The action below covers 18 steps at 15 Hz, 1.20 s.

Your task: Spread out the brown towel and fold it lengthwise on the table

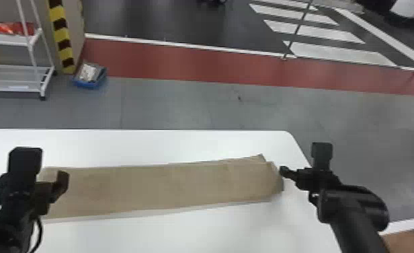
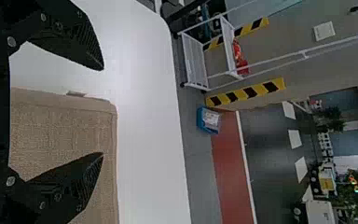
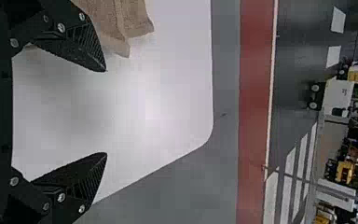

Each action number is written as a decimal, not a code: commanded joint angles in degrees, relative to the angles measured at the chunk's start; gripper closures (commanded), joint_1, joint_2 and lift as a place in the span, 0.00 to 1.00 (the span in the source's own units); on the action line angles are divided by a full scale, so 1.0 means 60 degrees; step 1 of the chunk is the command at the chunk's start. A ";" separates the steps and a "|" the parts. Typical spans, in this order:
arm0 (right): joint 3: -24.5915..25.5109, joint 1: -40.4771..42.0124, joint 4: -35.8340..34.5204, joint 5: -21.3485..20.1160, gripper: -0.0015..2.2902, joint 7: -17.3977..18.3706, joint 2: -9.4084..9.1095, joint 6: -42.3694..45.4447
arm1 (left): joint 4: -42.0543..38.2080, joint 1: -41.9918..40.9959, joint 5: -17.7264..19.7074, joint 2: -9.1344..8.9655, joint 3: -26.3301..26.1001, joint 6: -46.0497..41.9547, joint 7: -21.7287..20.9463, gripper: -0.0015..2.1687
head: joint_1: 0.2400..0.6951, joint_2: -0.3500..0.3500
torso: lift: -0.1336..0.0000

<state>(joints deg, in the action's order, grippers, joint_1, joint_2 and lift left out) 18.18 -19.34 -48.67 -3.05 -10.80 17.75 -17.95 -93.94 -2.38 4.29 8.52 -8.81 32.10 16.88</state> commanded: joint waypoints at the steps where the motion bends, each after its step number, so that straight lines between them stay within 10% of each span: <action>1: -0.0027 -0.0087 -0.0004 0.0509 0.13 -0.0090 -0.0073 -0.0049 | 0.0085 -0.0014 -0.0040 -0.0029 -0.0041 -0.0259 -0.0045 0.02 | 1.00 0.12 | 1.00; 13: -0.0452 -0.0819 0.0464 0.0436 0.21 -0.0515 -0.0146 -0.1601 | 0.0115 -0.0102 -0.0114 -0.0014 -0.0129 -0.0376 -0.0104 0.02 | 1.00 0.18 | 1.00; 18: -0.0496 -0.0644 0.0289 0.0377 0.54 -0.0632 -0.0190 -0.1250 | 0.0115 -0.0146 -0.0216 -0.0029 -0.0275 -0.0376 -0.0045 0.02 | 1.00 0.18 | 1.00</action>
<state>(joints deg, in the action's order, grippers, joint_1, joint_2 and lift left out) 15.24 -23.76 -46.30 -0.92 -14.60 16.71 -26.89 -93.26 -3.19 3.12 8.36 -10.19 29.84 16.56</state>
